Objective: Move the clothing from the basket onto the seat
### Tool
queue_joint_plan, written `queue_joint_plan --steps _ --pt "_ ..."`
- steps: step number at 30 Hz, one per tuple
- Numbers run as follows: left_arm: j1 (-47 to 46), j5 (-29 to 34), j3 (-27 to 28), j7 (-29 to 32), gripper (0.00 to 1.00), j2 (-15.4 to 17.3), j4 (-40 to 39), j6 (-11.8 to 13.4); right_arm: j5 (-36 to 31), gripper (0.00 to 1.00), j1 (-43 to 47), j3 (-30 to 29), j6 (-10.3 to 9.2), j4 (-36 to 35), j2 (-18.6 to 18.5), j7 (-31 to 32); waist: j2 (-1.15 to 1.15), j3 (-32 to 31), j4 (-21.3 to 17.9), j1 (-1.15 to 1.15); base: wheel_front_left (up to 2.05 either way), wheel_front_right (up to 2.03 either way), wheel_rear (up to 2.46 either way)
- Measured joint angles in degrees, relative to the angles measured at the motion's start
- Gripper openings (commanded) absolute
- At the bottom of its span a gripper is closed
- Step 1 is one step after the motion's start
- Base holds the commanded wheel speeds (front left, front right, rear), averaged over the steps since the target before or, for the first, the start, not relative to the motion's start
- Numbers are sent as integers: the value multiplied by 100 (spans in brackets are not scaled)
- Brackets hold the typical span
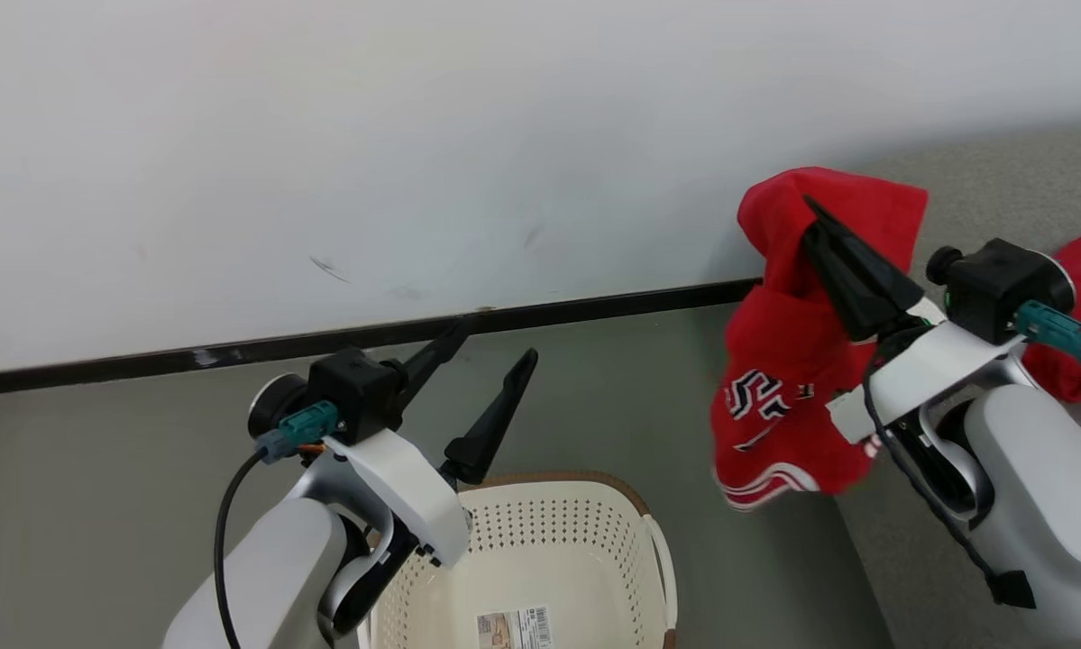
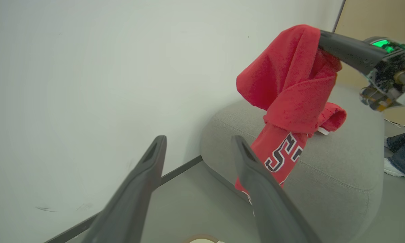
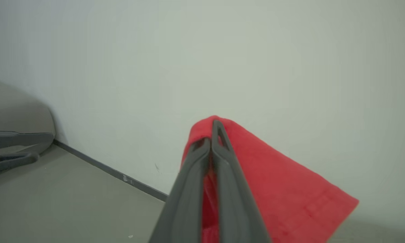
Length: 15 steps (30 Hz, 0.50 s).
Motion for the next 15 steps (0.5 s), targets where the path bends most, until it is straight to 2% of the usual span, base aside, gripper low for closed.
queue_joint_plan --steps 15 --pt "183 -43 -492 -192 100 -15 -281 -145 -324 0 1135 -1514 0 -498 -165 0 0 -132 -387 0 0 0 0"
